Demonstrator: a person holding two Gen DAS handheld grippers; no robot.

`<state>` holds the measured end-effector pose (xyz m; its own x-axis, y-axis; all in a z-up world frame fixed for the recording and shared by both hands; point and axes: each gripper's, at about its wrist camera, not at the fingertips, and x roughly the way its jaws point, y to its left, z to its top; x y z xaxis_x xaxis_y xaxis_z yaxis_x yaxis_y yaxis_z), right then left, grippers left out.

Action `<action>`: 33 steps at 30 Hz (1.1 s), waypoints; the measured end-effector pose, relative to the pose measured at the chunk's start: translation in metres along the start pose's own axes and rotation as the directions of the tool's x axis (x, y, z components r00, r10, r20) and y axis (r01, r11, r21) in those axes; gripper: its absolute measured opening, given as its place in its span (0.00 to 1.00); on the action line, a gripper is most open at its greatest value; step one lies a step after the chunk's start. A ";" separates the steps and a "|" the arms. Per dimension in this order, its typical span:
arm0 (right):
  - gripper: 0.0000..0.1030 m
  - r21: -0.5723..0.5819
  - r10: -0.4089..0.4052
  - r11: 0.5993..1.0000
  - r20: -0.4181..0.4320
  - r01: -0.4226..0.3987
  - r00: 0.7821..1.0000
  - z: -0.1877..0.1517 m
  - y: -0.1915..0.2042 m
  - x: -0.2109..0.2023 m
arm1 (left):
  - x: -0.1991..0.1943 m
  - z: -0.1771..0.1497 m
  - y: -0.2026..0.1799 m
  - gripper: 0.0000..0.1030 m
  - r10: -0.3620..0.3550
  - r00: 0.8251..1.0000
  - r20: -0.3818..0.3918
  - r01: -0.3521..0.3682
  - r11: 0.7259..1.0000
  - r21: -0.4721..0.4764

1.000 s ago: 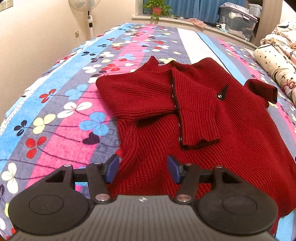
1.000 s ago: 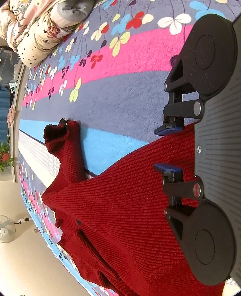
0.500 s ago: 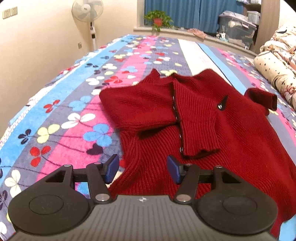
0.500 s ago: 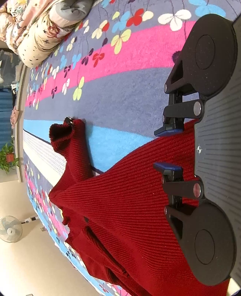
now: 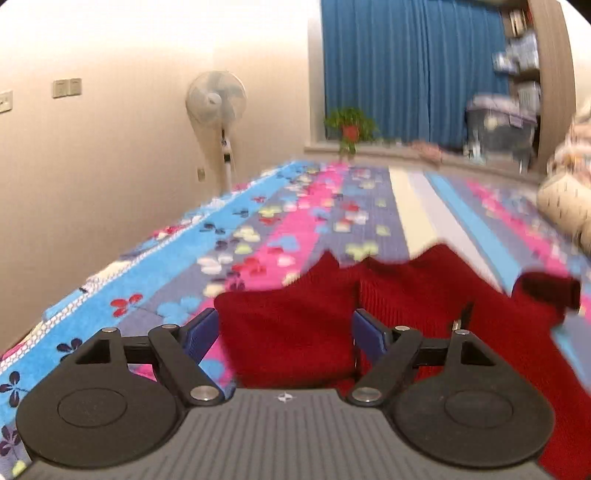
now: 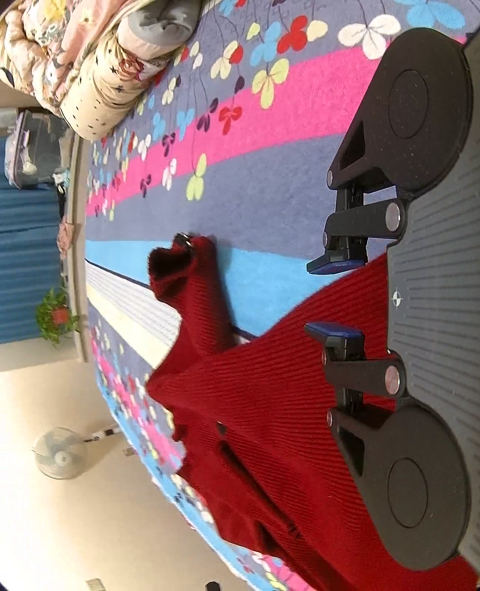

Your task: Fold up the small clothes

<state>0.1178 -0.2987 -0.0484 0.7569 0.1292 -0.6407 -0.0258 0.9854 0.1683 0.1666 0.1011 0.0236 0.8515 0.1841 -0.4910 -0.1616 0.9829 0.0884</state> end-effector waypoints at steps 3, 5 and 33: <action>0.29 0.023 -0.002 1.000 0.024 0.002 1.000 0.007 -0.003 0.003 | 0.007 0.005 -0.002 0.80 -0.068 0.997 -0.029 0.066 0.997 -0.049; 0.29 0.030 -0.006 1.000 0.048 0.005 0.999 0.017 -0.002 0.009 | 0.014 0.009 -0.004 0.80 -0.076 0.996 -0.047 0.075 0.996 -0.040; 0.57 0.041 -0.406 0.907 -0.176 0.418 0.897 0.161 -0.006 0.277 | 0.061 0.012 0.003 0.81 -0.081 0.993 -0.090 0.078 0.996 -0.038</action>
<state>0.4322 -0.2870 -0.1065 0.5745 -0.2643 -0.7747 0.3200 0.9436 -0.0846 0.2238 0.1155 0.0041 0.8132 0.1024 -0.5729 -0.1136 0.9934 0.0163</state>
